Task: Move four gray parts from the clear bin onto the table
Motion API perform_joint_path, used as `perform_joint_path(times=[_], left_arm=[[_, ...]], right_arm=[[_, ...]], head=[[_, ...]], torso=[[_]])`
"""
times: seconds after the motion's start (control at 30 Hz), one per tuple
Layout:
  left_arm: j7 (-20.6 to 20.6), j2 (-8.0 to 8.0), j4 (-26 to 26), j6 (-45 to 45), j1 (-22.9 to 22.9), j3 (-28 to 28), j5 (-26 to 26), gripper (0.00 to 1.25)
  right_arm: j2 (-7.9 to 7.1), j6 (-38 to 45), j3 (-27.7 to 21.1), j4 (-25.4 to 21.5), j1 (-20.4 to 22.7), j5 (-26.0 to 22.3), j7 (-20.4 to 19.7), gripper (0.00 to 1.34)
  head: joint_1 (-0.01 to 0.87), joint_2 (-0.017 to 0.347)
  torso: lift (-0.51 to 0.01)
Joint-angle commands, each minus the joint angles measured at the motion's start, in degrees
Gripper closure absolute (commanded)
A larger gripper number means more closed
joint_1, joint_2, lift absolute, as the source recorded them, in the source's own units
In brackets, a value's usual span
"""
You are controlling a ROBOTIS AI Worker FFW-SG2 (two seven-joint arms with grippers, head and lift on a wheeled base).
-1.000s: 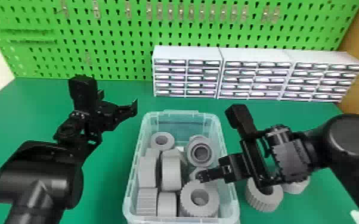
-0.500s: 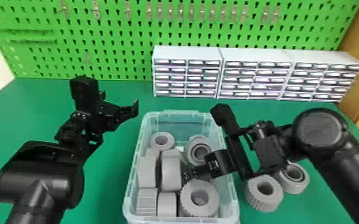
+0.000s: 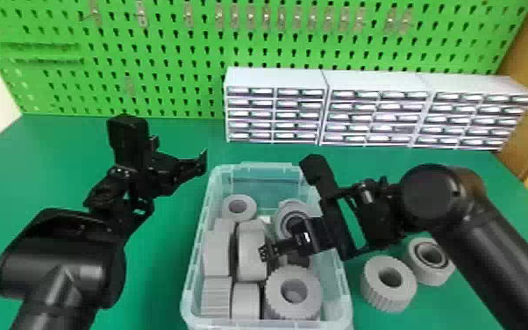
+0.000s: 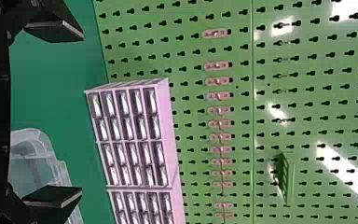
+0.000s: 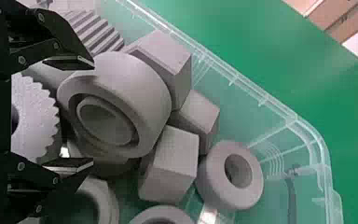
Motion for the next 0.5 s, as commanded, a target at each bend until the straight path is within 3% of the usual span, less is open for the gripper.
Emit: perform_joint_path(times=[0.0, 0.27, 0.47], left_arm=[[-0.1, 0.09, 0.0, 0.0, 0.0, 0.0, 0.0, 0.12], [-0.2, 0.18, 0.0, 0.0, 0.1, -0.1, 0.0, 0.13], [-0.3, 0.36, 0.0, 0.0, 0.0, -0.3, -0.1, 0.13]], right_arm=[[0.67, -1.5, 1.6, 1.5, -0.9, 4.2, 3.0, 0.52], [1.73, -3.5, 3.9, 3.8, -2.5, 8.4, 8.9, 0.52], [2.34, -5.2, 5.5, 6.7, -3.5, 8.6, 13.0, 0.52]], head=[[0.686, 0.026], [0.686, 0.026], [0.686, 0.026]], torso=[[-0.050], [-0.050], [-0.050]])
